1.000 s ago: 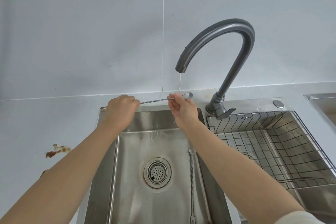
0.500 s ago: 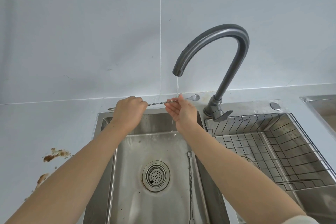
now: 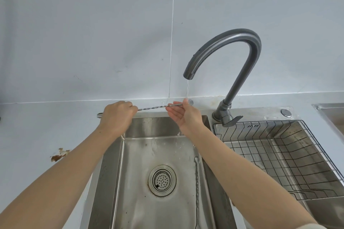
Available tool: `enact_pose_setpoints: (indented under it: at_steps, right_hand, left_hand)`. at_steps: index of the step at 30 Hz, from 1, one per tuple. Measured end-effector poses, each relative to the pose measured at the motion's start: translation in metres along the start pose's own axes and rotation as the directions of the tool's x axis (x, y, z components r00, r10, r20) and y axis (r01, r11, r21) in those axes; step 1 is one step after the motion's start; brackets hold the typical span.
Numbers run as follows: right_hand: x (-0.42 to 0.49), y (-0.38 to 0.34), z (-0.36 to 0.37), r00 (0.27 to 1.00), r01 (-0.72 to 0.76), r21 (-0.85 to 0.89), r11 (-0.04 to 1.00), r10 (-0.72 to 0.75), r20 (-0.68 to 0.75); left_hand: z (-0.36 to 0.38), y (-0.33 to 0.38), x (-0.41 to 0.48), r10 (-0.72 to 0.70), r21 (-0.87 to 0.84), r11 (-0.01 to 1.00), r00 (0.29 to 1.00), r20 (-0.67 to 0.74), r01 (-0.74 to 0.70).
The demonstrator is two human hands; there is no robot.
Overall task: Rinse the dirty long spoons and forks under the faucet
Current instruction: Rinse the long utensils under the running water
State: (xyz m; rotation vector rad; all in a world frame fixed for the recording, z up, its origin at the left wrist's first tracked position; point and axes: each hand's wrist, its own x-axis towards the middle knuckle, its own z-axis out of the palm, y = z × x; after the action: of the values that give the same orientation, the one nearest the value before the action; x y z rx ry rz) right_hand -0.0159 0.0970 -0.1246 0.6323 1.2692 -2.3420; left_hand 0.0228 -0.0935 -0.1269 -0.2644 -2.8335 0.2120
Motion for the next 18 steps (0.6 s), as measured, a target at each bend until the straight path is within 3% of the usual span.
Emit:
enact_pose_setpoints:
  at_steps: [5, 10, 18]
  right_hand:
    - [-0.001, -0.001, -0.002, 0.992, 0.078, -0.037, 0.996, -0.081, -0.099]
    - [-0.002, -0.007, 0.000, 0.978, 0.156, -0.114, 0.981, -0.170, -0.124]
    - [-0.003, -0.015, -0.004, 0.968, 0.232, 0.033, 0.972, -0.227, -0.102]
  left_hand:
    - [0.003, -0.010, -0.005, -0.032, 0.035, 0.999, 0.996, 0.080, 0.030]
    - [0.003, -0.004, -0.002, -0.022, 0.018, 1.000, 0.999, 0.040, 0.021]
    - [-0.003, 0.010, 0.009, -0.013, -0.006, 1.000, 1.000, -0.015, 0.013]
